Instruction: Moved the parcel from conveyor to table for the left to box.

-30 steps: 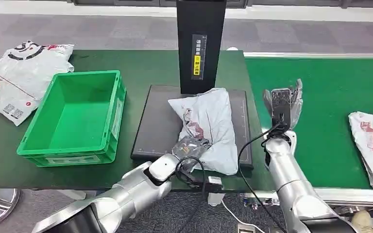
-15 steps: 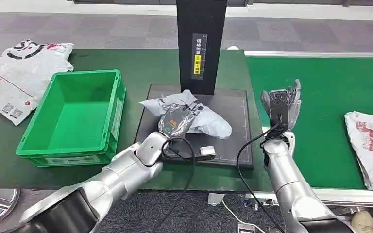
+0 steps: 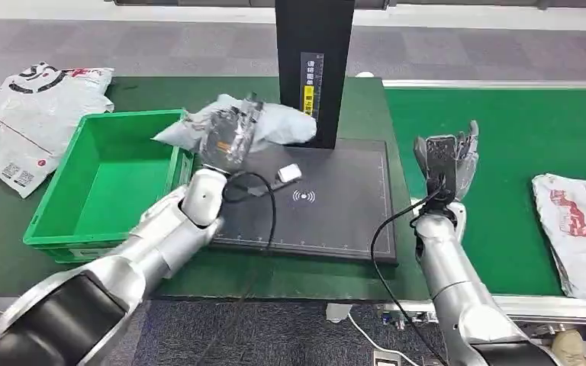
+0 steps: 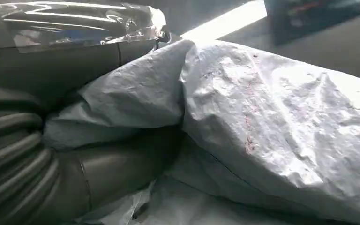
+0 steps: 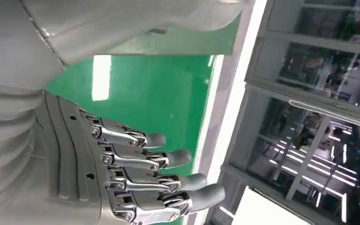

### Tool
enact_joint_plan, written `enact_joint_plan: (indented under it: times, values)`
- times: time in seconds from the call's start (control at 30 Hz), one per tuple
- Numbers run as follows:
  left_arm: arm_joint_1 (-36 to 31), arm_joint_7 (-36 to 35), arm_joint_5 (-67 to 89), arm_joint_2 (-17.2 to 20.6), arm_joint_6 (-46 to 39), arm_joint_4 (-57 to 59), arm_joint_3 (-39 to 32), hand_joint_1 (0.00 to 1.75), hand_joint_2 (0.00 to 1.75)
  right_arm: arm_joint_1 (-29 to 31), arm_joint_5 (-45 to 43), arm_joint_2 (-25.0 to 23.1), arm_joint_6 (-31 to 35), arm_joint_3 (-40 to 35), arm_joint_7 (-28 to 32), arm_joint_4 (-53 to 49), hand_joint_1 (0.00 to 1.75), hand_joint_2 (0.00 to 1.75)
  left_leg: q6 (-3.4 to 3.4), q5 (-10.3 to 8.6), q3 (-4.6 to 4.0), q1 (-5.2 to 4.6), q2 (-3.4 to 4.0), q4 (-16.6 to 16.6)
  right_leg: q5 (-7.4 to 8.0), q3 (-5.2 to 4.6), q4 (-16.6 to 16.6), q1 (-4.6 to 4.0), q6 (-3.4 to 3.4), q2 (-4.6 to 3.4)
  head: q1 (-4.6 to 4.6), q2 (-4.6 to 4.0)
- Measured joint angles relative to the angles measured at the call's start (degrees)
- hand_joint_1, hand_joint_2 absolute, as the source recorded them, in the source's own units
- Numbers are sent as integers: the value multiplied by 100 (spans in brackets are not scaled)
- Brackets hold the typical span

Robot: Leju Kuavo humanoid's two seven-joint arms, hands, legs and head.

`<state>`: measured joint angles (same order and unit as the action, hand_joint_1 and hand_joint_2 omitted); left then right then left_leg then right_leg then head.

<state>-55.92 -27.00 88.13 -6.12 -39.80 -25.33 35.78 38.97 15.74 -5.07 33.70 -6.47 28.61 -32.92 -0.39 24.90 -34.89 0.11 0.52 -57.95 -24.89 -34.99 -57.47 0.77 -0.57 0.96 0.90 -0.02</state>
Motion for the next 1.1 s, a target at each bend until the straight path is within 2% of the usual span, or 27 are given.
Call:
enact_joint_plan:
  times: [0.17, 0.4, 0.6, 0.7, 0.73, 0.77, 0.97, 1.1]
  values:
    - [-220, -467, 4, 408, 4, 31, 2, 175, 175, -87, -46, 35, 2, 118, 74, -55, 0, 175, -1, -1, -2, 1, 2, 0, -1, -3, -1, -1, 1, 0, 0, 2]
    - [-418, -596, 4, 902, 417, 330, -17, 175, 175, -271, -120, 133, 4, 201, 83, -142, 0, 175, -2, 0, -5, 0, 7, 0, -1, -7, -1, 0, 1, -5, 0, 2]
    - [-428, -682, 7, 1169, 693, 562, -22, 175, 175, -319, -138, 201, 2, 214, 59, -173, 0, 175, -2, -1, -9, 1, 3, 0, -1, -11, -1, 0, 2, -2, 0, 0]
    - [-440, -714, 7, 1239, 1159, 642, -28, 175, 175, -318, -138, 208, -9, 214, 18, -195, 0, 175, -2, -1, -11, 0, 7, 0, -1, -11, -2, 0, 2, -7, 0, 2]
    - [-439, -714, 7, 1248, 1378, 669, -39, 162, 175, -318, -138, 212, -17, 214, -2, -195, 0, 175, -2, 0, -11, 0, 7, 0, -1, -11, -2, 1, 1, -9, 0, 0]
    - [-433, -717, 7, 1267, 1595, 701, -61, 0, 175, -319, -136, 212, -26, 214, -22, -195, 0, 175, -2, 0, -11, 0, 10, 0, 0, -13, -1, 1, 2, -13, 0, 0]
    - [-293, -415, -131, 1353, 1971, 859, -267, 0, 175, -424, -22, 240, -44, 214, -164, -311, 0, 175, -4, 1, -14, 1, 10, 0, -1, -18, -1, -2, 3, -11, 0, 2]
    - [-115, 1, -676, 1353, 1372, 905, -617, 0, 175, -573, 151, 273, -160, 214, -380, -402, 0, 175, -4, 2, -15, 2, 8, 0, -2, -18, -1, -2, 4, -9, 0, 0]
